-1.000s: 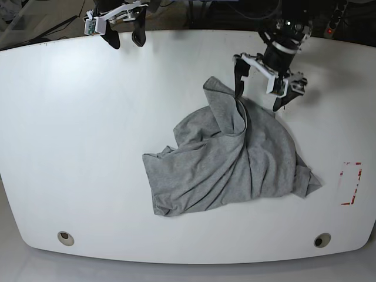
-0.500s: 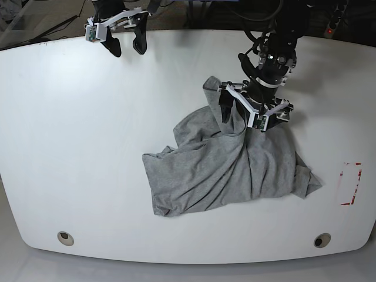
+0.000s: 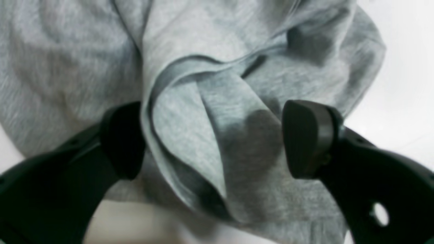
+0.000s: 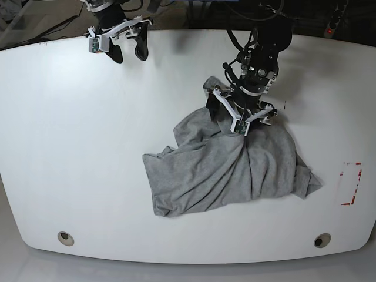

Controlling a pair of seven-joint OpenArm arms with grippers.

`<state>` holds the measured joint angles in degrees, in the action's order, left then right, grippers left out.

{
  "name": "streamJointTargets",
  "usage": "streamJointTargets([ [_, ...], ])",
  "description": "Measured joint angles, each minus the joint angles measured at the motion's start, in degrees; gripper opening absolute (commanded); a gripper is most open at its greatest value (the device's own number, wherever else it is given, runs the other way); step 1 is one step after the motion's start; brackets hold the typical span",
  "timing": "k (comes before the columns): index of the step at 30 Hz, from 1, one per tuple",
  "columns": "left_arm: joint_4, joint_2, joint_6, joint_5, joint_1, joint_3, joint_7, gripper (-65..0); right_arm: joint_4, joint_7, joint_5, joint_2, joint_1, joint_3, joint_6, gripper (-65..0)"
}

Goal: Fold the T-shirt properly
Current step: 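Lower the left gripper onto the crumpled grey shirt and grasp it, then lift the grasped shirt with the left gripper and drag it aside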

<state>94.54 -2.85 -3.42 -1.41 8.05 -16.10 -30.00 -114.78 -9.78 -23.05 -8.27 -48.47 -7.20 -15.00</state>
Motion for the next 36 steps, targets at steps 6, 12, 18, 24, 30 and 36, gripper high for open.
streamJointTargets([
  [6, -2.08, 0.0, 0.09, -0.13, -1.92, -0.04, -0.04, -65.0, 0.04, -4.68, 0.11, 0.02, 3.67, -0.07, -0.2, -24.9],
  [12, -4.79, -0.13, 0.17, -0.07, -3.58, -0.02, -3.48, -65.0, 0.09, -8.57, 0.11, 0.0, 8.02, -0.02, -0.22, -24.9],
  [18, 6.12, -0.63, 0.83, 0.07, -1.29, 4.39, -3.89, -65.0, 0.09, -13.14, 0.07, 0.02, 12.13, -0.02, -0.5, -24.9],
  [24, 13.92, -4.94, 4.79, -0.07, 0.96, 8.0, -4.39, -65.0, 0.09, -18.45, 0.07, 0.07, 17.75, 0.26, -0.66, -24.9],
  [30, 19.54, -6.99, 6.62, 0.15, 3.37, 14.64, -3.98, -65.0, 0.13, -26.4, 0.07, 0.79, 26.01, 0.35, -0.63, -24.1],
  [36, 19.69, -8.33, 11.28, 0.35, 3.32, 25.99, -4.24, -65.0, 0.15, -30.69, -0.39, 2.73, 31.41, 0.52, -1.38, -24.1],
])
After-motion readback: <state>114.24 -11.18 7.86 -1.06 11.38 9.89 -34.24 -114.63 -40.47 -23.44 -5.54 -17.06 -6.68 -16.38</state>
